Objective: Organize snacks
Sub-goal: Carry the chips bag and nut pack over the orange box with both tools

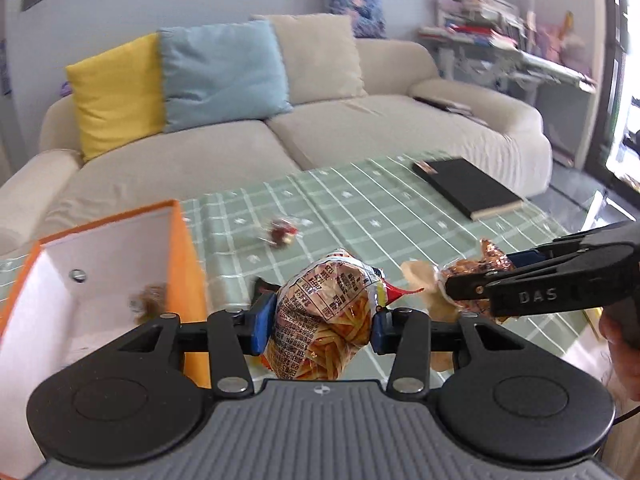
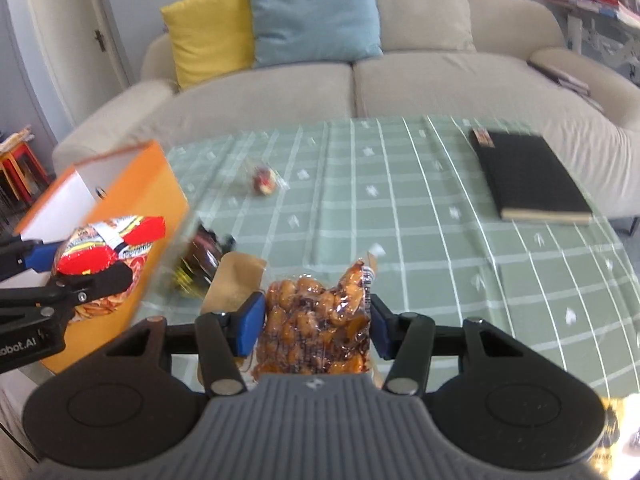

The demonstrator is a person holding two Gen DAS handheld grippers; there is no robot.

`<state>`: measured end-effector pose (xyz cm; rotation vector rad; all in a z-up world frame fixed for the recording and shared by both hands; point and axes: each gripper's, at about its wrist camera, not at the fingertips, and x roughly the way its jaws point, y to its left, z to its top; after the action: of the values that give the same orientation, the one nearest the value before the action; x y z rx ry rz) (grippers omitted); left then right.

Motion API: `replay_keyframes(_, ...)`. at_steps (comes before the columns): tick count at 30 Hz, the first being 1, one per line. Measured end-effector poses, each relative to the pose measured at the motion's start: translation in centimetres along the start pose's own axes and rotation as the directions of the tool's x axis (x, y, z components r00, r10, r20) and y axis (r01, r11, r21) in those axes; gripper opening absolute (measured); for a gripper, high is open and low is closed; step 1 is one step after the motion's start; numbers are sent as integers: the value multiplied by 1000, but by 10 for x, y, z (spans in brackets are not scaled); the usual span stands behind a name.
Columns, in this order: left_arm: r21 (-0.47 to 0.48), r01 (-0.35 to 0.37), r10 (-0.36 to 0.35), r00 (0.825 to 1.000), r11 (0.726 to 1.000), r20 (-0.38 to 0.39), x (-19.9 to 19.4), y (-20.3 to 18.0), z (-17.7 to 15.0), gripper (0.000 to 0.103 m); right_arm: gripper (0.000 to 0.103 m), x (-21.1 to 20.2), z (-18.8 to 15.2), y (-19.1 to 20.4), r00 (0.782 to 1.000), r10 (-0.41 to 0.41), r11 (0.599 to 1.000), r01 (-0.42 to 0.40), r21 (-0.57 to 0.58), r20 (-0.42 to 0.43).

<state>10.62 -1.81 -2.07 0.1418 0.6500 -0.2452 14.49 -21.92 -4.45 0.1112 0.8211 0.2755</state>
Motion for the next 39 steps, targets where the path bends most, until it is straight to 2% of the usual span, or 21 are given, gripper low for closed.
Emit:
replay_keyframes(1,-10,-11,11,1000,1000,7,-3,6,2,52,48,-3,5,5,1000,9,1000,-9,-8,13)
replay_keyframes(6,-79,-77,79,997,994,21,-11,40,8,51,48,-7,31,38,996,66,996,-62,-67,58)
replay_keyframes(9,-162,-16,21,999,987,30,-16,64,10,47,48,-4,46,59,991,106,991,-99,-92,78)
replay_keyframes(16,-238,2,20,996,971,92,-36,94,18,42,47,2,80,112,981,156,972,-131,-195,119)
replay_keyframes(18,-274,-14,43,994,962,100,-39,109,20,42,47,4,89,122,979,164,968,-135,-214,124)
replay_keyframes(20,-296,-64,97,990,953,98,-41,124,21,42,47,7,96,133,976,177,961,-144,-236,123)
replay_keyframes(25,-342,-113,149,986,933,79,-37,159,23,42,47,20,105,164,973,206,936,-166,-309,101)
replay_keyframes(29,-336,-147,170,985,930,41,-27,177,24,42,46,40,110,189,974,221,913,-186,-363,57)
replay_keyframes(36,-344,-138,129,990,929,-49,-1,204,19,42,45,75,114,226,976,217,857,-196,-477,-10)
replay_keyframes(38,-346,-138,118,990,928,-77,8,210,18,42,38,87,115,235,977,209,832,-196,-520,-33)
replay_keyframes(39,-343,-139,113,989,929,-97,12,212,17,42,27,93,116,239,979,198,819,-192,-540,-48)
